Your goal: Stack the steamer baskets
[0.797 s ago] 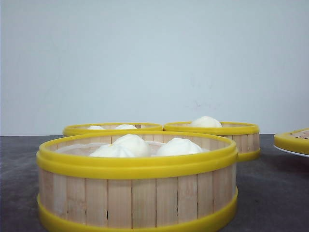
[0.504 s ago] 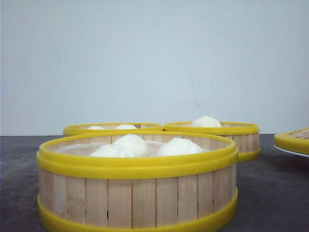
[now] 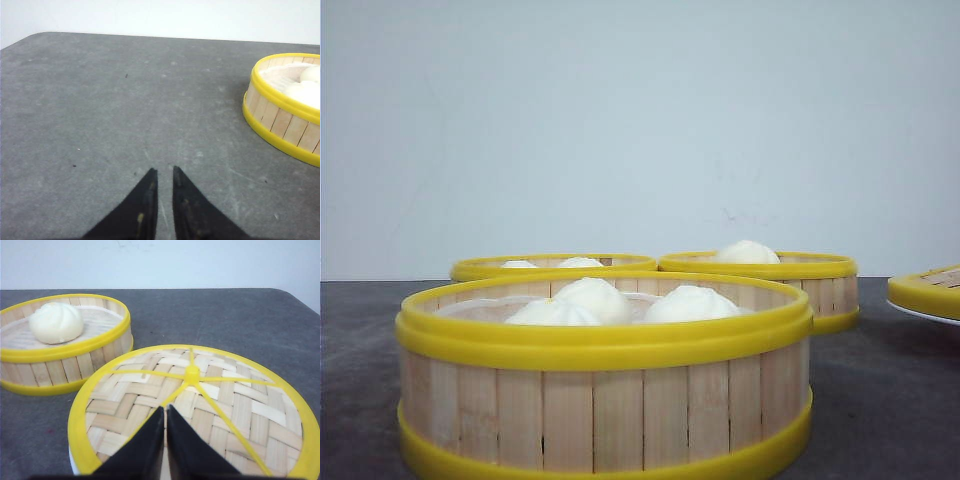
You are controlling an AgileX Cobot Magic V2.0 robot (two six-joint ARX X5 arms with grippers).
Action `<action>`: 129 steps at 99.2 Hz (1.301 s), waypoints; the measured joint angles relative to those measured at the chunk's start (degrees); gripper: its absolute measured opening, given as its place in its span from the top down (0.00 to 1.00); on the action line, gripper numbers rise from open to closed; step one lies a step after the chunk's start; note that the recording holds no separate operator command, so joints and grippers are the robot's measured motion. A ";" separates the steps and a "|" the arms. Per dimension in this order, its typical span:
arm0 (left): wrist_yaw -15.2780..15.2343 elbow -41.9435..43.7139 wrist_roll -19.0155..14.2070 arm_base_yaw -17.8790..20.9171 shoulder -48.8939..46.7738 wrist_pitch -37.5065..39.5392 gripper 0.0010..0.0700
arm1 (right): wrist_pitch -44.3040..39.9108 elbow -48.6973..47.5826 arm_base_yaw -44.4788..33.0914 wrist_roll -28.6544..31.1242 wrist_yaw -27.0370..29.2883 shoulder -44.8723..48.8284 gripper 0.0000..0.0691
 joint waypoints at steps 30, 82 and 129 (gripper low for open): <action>0.00 0.00 0.00 0.00 0.00 0.00 0.97 | 0.00 0.00 0.00 0.00 0.00 0.00 0.99; 0.02 -0.22 -3.41 0.00 0.00 0.76 0.97 | -0.04 0.00 0.00 3.65 0.00 0.00 0.99; -0.04 -0.57 -13.46 0.00 0.00 3.02 0.98 | -0.09 0.07 0.00 20.52 -1.36 0.00 0.99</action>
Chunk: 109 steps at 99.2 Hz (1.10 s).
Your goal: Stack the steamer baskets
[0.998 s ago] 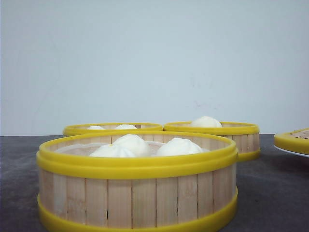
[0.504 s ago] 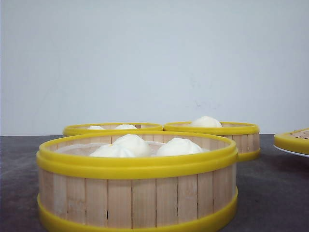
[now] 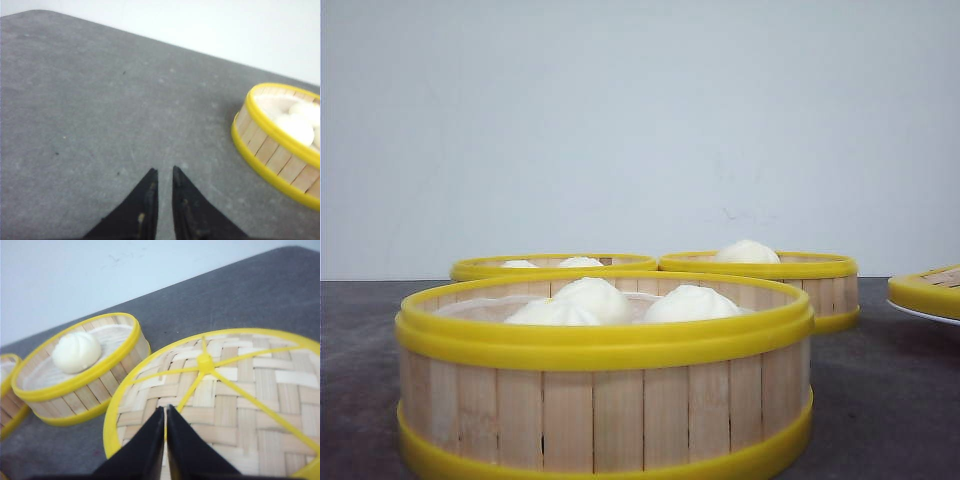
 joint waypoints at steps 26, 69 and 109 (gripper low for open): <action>-1.42 12.61 -2.25 0.00 4.00 0.76 0.98 | -1.05 10.80 0.00 5.88 3.89 6.95 0.99; 0.42 37.57 3.89 0.00 29.59 -5.49 0.91 | -7.28 38.21 3.17 -11.87 5.49 31.15 0.96; 5.92 41.27 5.92 -2.29 48.83 -4.61 0.51 | -9.57 40.83 5.29 -12.94 2.36 39.10 0.32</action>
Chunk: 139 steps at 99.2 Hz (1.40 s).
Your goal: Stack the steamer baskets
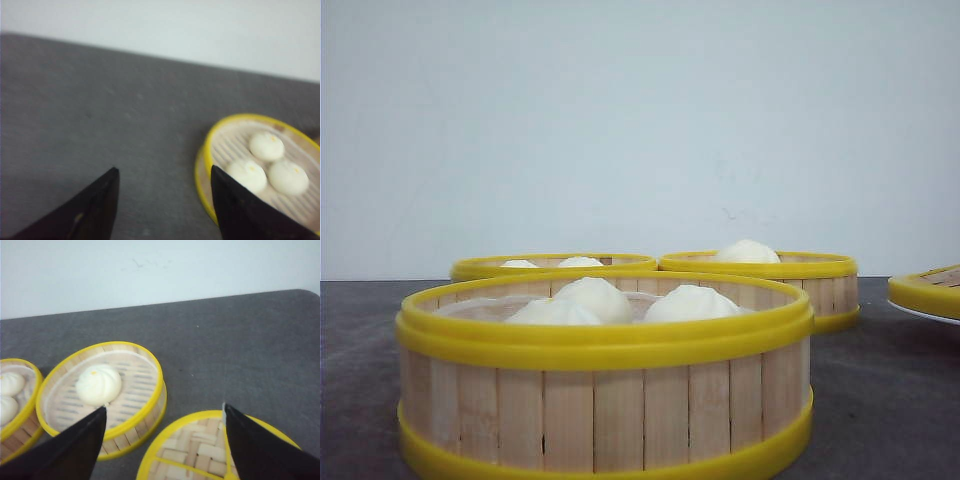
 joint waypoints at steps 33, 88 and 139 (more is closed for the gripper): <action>1.31 13.57 0.00 -4.48 22.86 -2.67 0.51 | 0.76 0.42 0.48 0.20 -0.02 0.00 0.32; 1.86 36.24 -0.42 -5.70 52.98 -15.52 0.57 | 0.48 0.42 0.66 1.44 -1.03 0.00 0.32; 3.30 36.26 -2.47 -6.95 58.36 -14.64 0.64 | -0.11 0.42 0.68 1.44 -1.03 0.00 0.32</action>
